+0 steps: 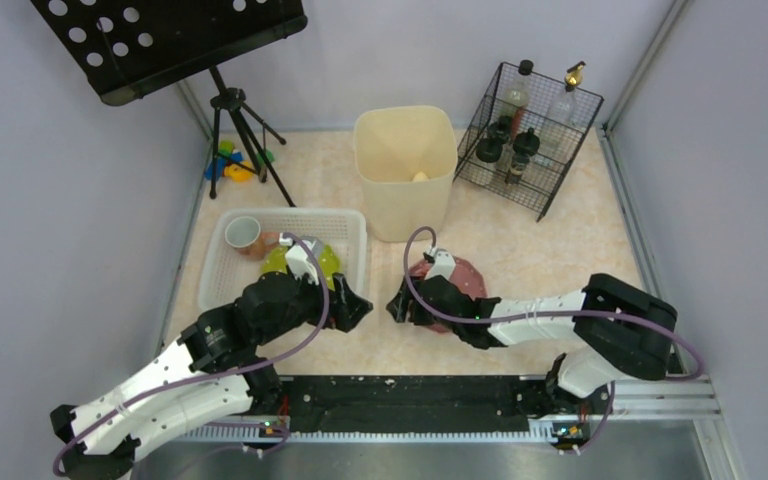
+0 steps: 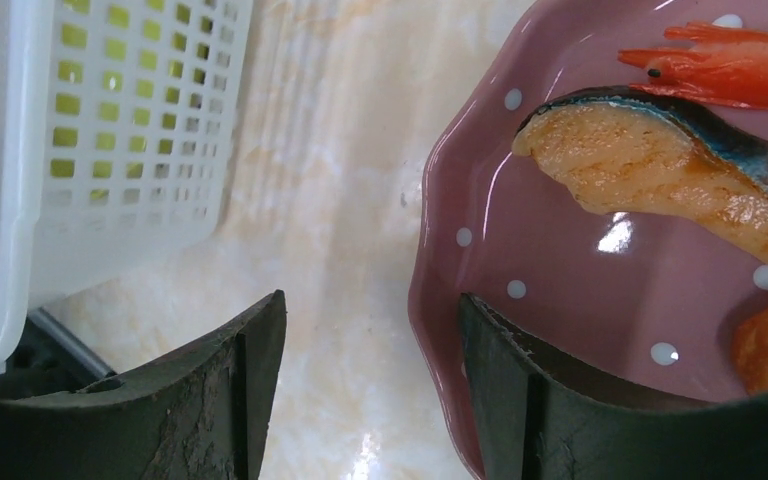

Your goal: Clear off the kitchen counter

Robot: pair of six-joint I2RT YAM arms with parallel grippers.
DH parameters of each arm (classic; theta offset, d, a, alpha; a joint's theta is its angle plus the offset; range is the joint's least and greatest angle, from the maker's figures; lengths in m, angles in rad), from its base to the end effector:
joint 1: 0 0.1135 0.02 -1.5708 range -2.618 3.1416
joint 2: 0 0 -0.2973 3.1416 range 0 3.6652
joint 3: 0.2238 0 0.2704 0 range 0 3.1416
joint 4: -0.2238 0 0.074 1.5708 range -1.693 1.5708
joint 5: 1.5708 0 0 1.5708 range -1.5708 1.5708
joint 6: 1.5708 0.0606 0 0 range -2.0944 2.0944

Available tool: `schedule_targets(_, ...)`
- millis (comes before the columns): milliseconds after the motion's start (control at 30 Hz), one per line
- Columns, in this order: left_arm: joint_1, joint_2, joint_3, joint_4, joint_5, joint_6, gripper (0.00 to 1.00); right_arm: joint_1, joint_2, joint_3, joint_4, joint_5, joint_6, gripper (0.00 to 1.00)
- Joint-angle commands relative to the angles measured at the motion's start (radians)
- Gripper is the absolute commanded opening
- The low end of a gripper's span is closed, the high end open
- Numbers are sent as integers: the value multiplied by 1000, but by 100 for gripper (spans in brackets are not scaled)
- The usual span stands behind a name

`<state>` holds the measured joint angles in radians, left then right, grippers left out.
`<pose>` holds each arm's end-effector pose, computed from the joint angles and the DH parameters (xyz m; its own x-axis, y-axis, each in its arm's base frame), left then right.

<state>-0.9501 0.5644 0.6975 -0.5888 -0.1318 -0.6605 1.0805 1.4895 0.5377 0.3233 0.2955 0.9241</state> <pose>0.0894 -0.1113 0.3080 -0.6548 -0.1299 -0.7446 0.4256 0.7507 -0.5052 0.1589 0.2603 0.1523 -0.7518 0.2129 -0.6241 -0.2207 0.8106 0.5424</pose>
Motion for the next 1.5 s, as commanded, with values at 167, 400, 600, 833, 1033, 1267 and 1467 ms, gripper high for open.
schedule_targets(167, 2, 15, -13, 44, 22, -58, 99, 57, -182, 3, -309, 61, 15, 65)
schedule_targets(400, 2, 90, -49, 137, 85, -103, 97, 55, -552, 0, -660, 320, -4, 66)
schedule_targets(600, 2, 268, -36, 200, 196, -138, 92, -4, -725, -19, -914, 442, 86, 67)
schedule_targets(833, 1, 423, -45, 255, 201, -202, 84, -114, -847, -63, -1001, 394, 164, 68)
schedule_targets(1033, 2, 516, -72, 321, 159, -259, 78, -138, -832, -86, -1013, 357, 220, 68)
schedule_targets(1267, 6, 663, -44, 365, 113, -300, 71, -145, -788, -109, -963, 319, 210, 68)
schedule_targets(1467, 30, 748, -39, 405, 121, -313, 67, -313, -778, -176, -815, 115, 79, 67)
